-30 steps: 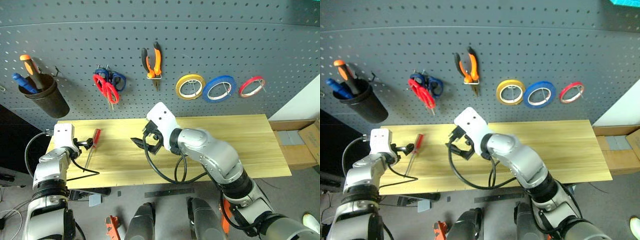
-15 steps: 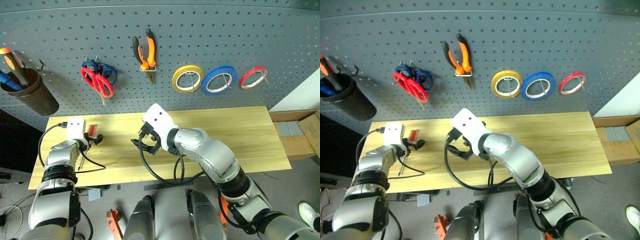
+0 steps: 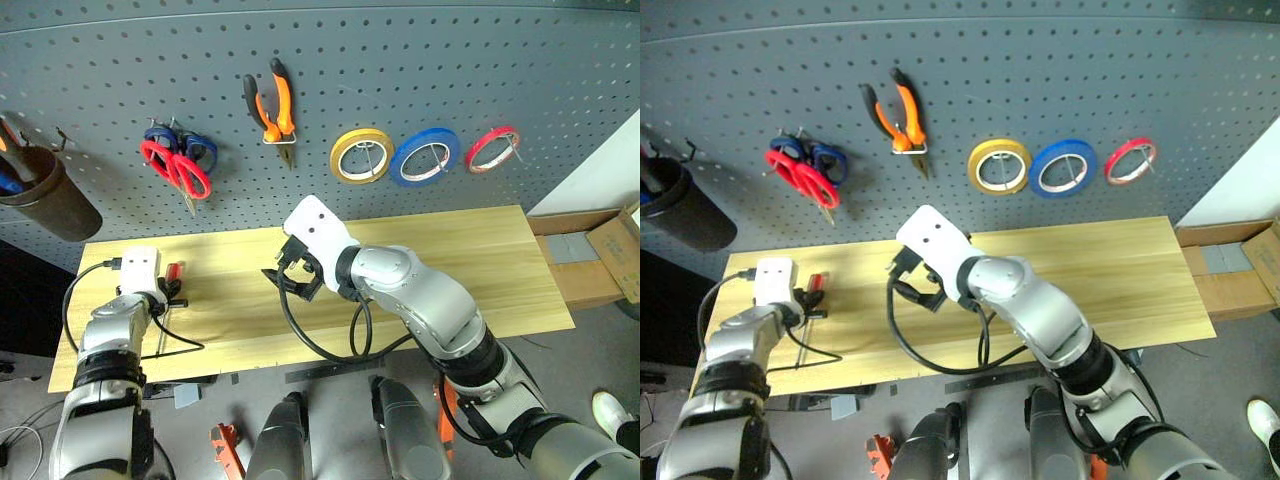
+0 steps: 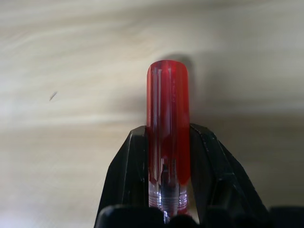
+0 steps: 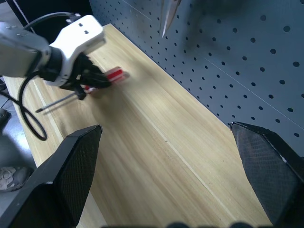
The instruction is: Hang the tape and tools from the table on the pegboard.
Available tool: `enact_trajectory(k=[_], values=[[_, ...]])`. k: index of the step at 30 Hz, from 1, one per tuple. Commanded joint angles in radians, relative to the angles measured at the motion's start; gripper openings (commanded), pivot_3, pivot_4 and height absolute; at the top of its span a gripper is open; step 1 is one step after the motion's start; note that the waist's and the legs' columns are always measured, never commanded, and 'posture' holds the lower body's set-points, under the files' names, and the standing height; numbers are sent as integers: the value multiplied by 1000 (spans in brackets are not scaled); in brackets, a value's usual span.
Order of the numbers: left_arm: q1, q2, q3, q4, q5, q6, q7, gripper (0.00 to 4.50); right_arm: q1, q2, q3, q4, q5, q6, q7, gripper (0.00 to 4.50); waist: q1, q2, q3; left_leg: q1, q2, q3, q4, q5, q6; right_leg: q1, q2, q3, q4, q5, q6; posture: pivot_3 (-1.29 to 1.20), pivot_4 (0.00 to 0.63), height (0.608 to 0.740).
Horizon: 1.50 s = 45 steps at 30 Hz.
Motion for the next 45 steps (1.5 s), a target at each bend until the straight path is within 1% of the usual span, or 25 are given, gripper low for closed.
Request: enact_trajectory(k=[1,4,6,8,9,12,17,20,22,27,30,32,34,37,41,45], values=[[95,-36,66,-204,-51,3,41,810,-6,-22,-24,-88,25,-19,40,4500,4,0,0,0,0,-1,0,0,0,0,-1,0,0,0,0,-91,378,740],[178,-92,112,-396,-118,-9,37,810,0,-62,-41,-132,38,-41,78,4500,16,-1,0,-2,1,-2,0,0,-1,-1,-2,-1,-2,0,0,-84,368,740],[236,-115,131,-521,-148,-32,27,810,6,-102,-48,-162,36,-117,117,4500,25,-1,-1,-4,1,-3,0,-1,-1,-2,-2,-2,-3,0,0,-80,356,740],[287,-122,142,-627,-162,-60,16,810,21,-135,-52,-173,17,-263,151,4500,27,-2,-1,-6,0,-3,0,-1,-1,-3,-2,-2,-4,0,0,-72,342,740],[304,-123,145,-665,-164,-79,14,810,27,-146,-63,-174,25,-300,170,4500,27,-2,-1,-6,0,-3,0,-1,-2,-3,-2,-2,-5,0,0,-64,329,740],[342,-121,157,-769,-163,-119,15,810,40,-170,-126,-191,100,-321,237,4500,31,-3,-2,-6,-1,-3,0,-1,-2,-3,-1,-3,-6,0,0,-44,301,740],[339,-109,166,-874,-143,-181,25,810,33,-218,-158,-195,147,-374,325,4500,36,-6,-7,-6,-1,-2,0,-1,-3,-3,-1,-3,-6,0,-1,-19,236,740],[305,-99,162,-904,-135,-216,29,810,26,-230,-153,-173,139,-414,349,4500,46,-10,-14,-7,-1,0,0,1,-6,-3,-1,-4,-6,1,-1,-13,218,740],[254,-80,164,-918,-147,-238,19,810,21,-231,-156,-154,132,-433,356,4500,52,-12,-23,-7,-1,0,0,1,-6,-3,-1,-4,-6,1,-1,-11,199,740],[100,-18,210,-886,-182,-263,22,810,3,-224,-172,-111,114,-471,348,4500,61,-20,-46,-7,-1,1,1,1,-7,-3,-1,-5,-6,1,-2,-11,171,740],[-14,16,214,-823,-201,-273,12,810,-15,-216,-176,-79,102,-494,337,4500,63,-19,-58,-7,-1,1,1,1,-7,-3,-1,-5,-7,1,-2,-14,163,740],[-127,35,211,-764,-231,-268,6,810,-25,-213,-174,-65,94,-506,337,4500,62,-19,-69,-7,-1,2,1,1,-7,-3,-1,-5,-7,1,-2,-23,155,740],[-196,48,212,-721,-244,-273,2,810,-29,-212,-173,-56,89,-514,335,4500,65,-22,-71,-7,0,0,2,1,-9,-3,1,-8,-6,3,-4,-28,153,740],[-312,110,235,-608,-234,-307,0,810,-42,-206,-181,-38,72,-524,318,4500,63,-23,-74,-7,0,0,3,2,-9,-2,1,-8,-5,3,-4,-36,149,740],[-373,156,249,-525,-248,-340,-17,810,-48,-206,-183,-27,62,-536,313,4500,50,-22,-82,-6,0,0,2,2,-9,-2,1,-8,-5,3,-4,-34,145,740],[-352,175,267,-477,-235,-372,-16,810,-53,-199,-180,-20,61,-540,311,4500,45,-22,-87,-6,0,1,3,2,-10,-3,1,-8,-5,3,-4,-32,142,740]])
